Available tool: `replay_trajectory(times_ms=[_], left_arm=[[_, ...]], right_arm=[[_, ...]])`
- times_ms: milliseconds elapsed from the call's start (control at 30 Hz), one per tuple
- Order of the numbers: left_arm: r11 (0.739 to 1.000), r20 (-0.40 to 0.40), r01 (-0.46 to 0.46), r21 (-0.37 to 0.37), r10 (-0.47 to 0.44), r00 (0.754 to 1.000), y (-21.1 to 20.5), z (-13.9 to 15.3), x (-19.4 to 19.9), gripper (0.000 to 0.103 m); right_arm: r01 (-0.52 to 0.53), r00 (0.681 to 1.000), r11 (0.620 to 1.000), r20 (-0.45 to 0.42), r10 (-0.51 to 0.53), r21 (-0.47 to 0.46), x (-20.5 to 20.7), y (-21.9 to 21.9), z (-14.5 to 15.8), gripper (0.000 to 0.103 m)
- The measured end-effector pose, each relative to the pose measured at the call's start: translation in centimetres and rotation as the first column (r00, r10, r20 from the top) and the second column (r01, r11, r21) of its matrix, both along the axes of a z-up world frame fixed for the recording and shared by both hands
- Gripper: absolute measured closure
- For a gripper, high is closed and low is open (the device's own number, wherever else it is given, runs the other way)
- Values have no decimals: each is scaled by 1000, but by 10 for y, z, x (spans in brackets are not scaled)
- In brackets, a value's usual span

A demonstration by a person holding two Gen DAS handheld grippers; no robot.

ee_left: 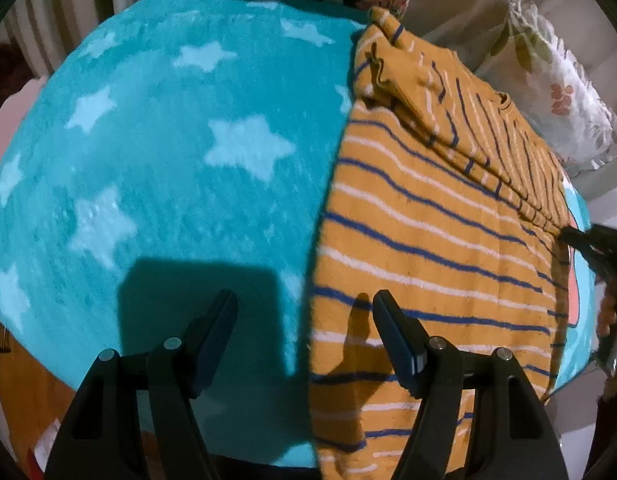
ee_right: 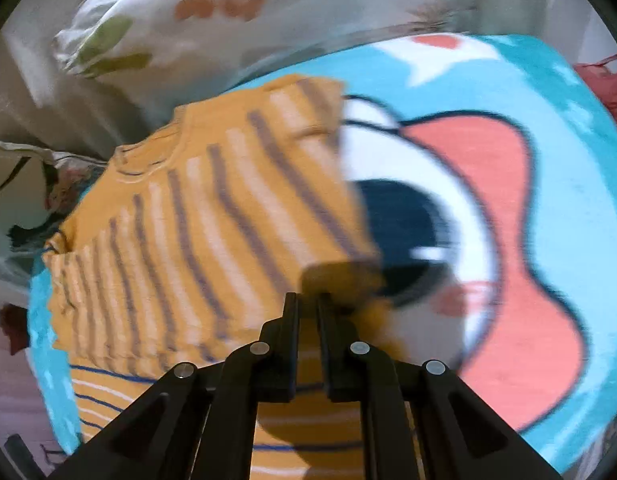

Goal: Fold small clothes

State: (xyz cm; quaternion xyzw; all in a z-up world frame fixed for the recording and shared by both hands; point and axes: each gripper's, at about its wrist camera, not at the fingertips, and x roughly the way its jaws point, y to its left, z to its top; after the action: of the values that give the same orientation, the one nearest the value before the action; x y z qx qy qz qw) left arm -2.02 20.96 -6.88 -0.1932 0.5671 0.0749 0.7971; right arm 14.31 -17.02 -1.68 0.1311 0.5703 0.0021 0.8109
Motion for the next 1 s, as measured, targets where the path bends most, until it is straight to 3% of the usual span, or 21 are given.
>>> replay_trajectory(times_ms=[200,267,433,567,1000], left_arm=[[997,-3,-35,64,36,999,-16,-2,-11,34],[995,-8,-40,88,41,999,-22,-2,-15,34],[992,-22,-35,122,38,999,-38,-3,-24,34],[991,-35,-12,136,17,999,-52,-3,-31,34],[990,-45,0,140,7,999,-70,0,-65,34]], right_arm=[[-51,999,995,-2,51,87,-41,-37,6,71],[-71,997,992,-19,73,105,-56,-44,1,70],[-111,990,975,-64,126,193,-94,-38,-19,67],[-142,987,969,-42,153,202,-113,-27,-20,54],[-167,983,945,-27,182,283,-144,-27,-20,51]])
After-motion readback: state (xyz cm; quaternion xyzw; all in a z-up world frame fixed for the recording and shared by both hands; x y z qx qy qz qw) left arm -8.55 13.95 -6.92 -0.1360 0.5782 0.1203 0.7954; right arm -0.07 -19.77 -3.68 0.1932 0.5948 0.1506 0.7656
